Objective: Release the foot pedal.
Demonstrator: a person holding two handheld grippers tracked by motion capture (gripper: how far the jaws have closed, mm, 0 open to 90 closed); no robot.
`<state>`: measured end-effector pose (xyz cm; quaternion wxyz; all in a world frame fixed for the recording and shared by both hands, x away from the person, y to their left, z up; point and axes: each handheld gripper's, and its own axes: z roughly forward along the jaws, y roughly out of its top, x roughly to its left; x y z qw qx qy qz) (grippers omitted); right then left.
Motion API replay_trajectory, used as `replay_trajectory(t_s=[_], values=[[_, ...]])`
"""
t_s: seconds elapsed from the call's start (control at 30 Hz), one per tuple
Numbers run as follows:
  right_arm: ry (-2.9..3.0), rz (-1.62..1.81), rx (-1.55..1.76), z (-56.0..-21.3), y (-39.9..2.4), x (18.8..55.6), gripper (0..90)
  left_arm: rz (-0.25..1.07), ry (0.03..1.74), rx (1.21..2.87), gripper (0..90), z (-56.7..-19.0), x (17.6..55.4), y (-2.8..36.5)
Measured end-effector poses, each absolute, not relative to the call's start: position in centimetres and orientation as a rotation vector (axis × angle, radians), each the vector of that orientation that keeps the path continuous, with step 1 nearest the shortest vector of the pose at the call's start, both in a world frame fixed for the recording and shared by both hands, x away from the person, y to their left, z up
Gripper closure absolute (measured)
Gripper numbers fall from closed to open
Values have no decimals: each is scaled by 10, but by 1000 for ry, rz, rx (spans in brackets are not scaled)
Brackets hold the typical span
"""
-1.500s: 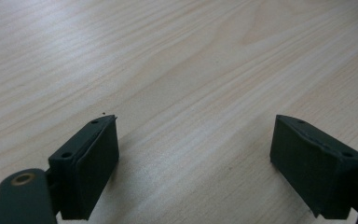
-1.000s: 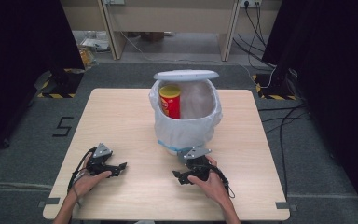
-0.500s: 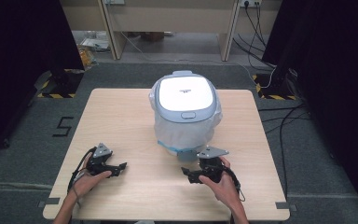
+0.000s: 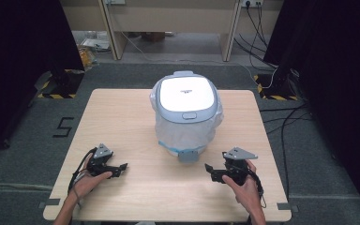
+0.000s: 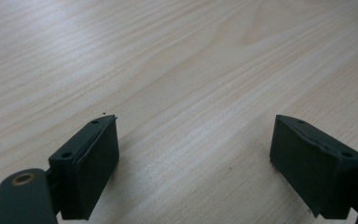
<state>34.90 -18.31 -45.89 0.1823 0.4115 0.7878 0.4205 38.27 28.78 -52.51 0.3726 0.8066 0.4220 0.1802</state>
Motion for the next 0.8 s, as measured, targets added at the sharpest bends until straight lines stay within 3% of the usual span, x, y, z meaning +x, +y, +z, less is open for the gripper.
replay_trajectory(t_s=[0.8], values=[[2209,1062,1258,-485,-217,337,153,462,1081,2067,147,-525,383,288]])
